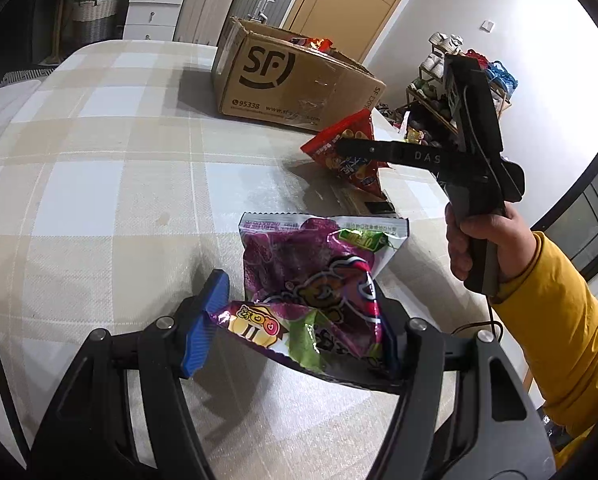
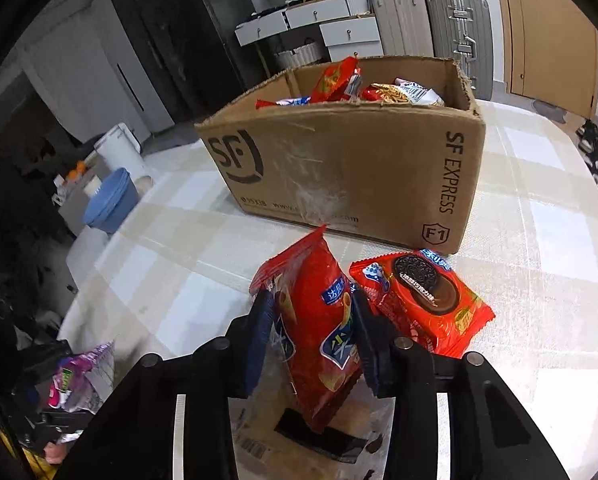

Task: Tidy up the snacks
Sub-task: 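Lift the purple candy bag and red chip bag toward the SF box, then lower the purple candy bag and red chip bag into the SF box, then open both grippers to release the bags and withdraw from the box, then move both tools back toward the cracker pack and red Oreo packet, then grasp the cracker pack with the left gripper while the right grasps the red Oreo packet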

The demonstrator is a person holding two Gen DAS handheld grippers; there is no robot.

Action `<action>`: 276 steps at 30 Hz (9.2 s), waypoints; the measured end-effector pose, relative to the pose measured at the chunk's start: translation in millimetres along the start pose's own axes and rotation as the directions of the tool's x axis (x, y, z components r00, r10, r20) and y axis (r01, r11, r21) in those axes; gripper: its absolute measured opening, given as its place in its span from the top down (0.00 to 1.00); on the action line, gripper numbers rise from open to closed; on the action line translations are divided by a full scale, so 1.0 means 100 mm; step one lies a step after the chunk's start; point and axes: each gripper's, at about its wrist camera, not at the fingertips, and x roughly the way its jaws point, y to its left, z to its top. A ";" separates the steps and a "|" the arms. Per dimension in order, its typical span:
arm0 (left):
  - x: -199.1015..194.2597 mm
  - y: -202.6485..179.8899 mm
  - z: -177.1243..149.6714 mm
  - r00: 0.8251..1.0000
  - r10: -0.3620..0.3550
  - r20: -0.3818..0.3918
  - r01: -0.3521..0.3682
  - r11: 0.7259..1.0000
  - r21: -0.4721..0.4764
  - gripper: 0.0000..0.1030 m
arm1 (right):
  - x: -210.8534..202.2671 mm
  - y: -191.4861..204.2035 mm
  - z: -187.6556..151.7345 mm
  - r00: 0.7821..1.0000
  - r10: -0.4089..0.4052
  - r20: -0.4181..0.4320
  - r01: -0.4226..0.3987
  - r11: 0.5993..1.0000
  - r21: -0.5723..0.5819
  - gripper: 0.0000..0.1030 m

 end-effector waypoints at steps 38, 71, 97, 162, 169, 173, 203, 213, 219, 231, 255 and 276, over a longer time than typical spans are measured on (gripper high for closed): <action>-0.62 -0.65 0.07 0.985 0.109 0.130 -0.114 0.993 0.036 0.39 | -1.84 0.49 -0.87 0.910 0.205 0.361 -0.262 0.958 0.116 0.63; -0.68 -0.30 2.27 0.955 0.146 0.257 -0.166 0.984 0.061 0.39 | -1.99 0.24 0.89 0.878 0.194 0.439 -0.227 0.974 0.025 0.63; 1.44 -0.29 3.92 0.969 0.231 0.090 -0.242 0.961 0.137 0.39 | -0.75 -0.51 1.91 0.942 0.092 0.323 -0.148 0.977 0.153 0.63; -0.29 -0.66 3.30 0.935 0.231 0.269 -0.272 0.954 0.128 0.23 | -1.40 -0.07 1.55 0.923 -0.012 0.384 -0.033 0.993 0.112 0.52; -1.26 -1.16 3.01 0.902 0.215 0.375 -0.284 0.948 0.141 0.16 | -2.18 0.44 1.12 0.884 0.035 0.467 -0.055 0.998 0.030 0.26; -1.72 -1.46 2.70 0.882 0.205 0.424 -0.288 0.947 0.141 0.01 | -2.66 0.71 0.82 0.839 0.060 0.540 -0.062 0.998 -0.013 0.19; -2.42 -1.77 -0.06 0.813 0.294 0.502 -0.383 0.920 0.081 0.01 | -3.24 1.40 -1.26 0.715 -0.113 0.690 0.231 0.970 -0.080 0.01; -1.23 -1.70 -0.12 0.905 0.266 0.332 -0.330 0.931 0.155 0.01 | -2.92 1.08 -1.32 0.758 -0.126 0.640 0.200 0.979 -0.044 0.01; -0.23 -1.47 0.05 0.957 0.262 0.122 -0.279 0.947 0.156 0.01 | -2.69 0.75 -1.40 0.787 -0.141 0.601 0.163 0.986 0.017 0.01; 1.01 -1.45 0.28 0.963 0.268 -0.040 -0.261 0.957 0.126 0.01 | -2.12 0.00 -1.55 0.860 -0.178 0.479 0.130 0.983 0.133 0.01; 1.57 -1.35 0.49 0.958 0.276 -0.074 -0.261 0.951 0.168 0.44 | -1.68 -0.17 -1.58 0.917 -0.120 0.379 0.056 0.983 0.176 0.01; 1.00 -0.57 0.39 0.971 0.241 -0.013 -0.240 0.971 0.016 0.47 | -0.87 -0.12 -0.51 0.971 -0.190 0.145 0.205 0.974 -0.099 0.01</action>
